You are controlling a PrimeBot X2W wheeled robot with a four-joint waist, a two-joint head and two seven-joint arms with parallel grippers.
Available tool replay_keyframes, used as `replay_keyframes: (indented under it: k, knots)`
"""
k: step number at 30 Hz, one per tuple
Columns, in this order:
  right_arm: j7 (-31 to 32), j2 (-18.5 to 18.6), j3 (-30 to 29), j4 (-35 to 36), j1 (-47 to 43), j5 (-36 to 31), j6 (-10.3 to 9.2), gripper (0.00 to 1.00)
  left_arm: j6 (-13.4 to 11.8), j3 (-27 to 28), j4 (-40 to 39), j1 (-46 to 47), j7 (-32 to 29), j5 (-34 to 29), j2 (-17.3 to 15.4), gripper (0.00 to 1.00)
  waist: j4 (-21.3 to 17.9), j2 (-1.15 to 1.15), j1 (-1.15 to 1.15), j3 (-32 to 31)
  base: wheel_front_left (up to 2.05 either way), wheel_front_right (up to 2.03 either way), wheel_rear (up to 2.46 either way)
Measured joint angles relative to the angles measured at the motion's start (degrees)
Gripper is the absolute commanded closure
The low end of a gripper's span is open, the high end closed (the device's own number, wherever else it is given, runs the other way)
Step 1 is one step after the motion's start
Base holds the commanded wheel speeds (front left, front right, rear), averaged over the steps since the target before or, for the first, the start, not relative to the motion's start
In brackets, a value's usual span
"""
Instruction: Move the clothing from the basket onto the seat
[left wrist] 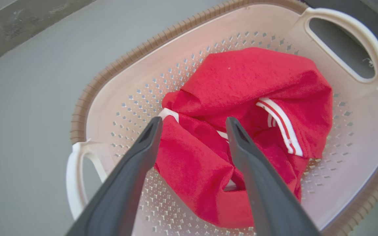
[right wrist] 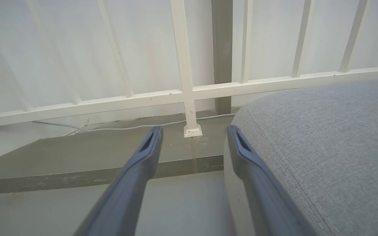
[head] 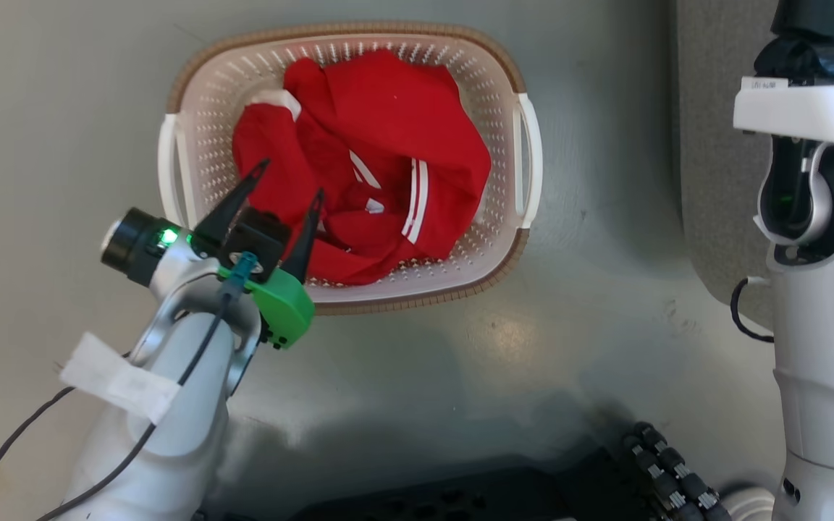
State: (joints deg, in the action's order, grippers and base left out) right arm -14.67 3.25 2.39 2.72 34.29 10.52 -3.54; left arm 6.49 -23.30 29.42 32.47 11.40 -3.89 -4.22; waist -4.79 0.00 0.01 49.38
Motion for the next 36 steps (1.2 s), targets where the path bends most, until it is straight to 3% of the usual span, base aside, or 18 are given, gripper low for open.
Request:
replay_keyframes:
  k: [11, 26, 36]
  knots:
    - [0.0, 0.0, 0.8, -0.3, 2.0, 0.3, 0.07, 0.0, 0.1, -4.2, 7.5, 2.6, -1.1, -1.6, 0.1, 0.0, -1.5, 0.0, 0.0, 3.6, 0.0, 0.0, 0.0]
    - [0.0, 0.0, 2.6, -0.2, 3.3, 0.9, -0.02, 0.0, 0.5, -5.5, 15.4, 7.3, -4.1, -4.2, 0.2, 0.0, -3.1, 0.0, 0.0, 5.4, 0.0, 0.0, 0.0]
    - [0.0, 0.0, 3.6, -0.2, 3.3, 2.5, -0.18, 0.0, -2.7, -5.4, 18.7, 10.5, -5.4, -5.9, 0.3, 0.0, -4.1, 0.0, -0.01, 6.3, 0.0, 0.0, 0.0]
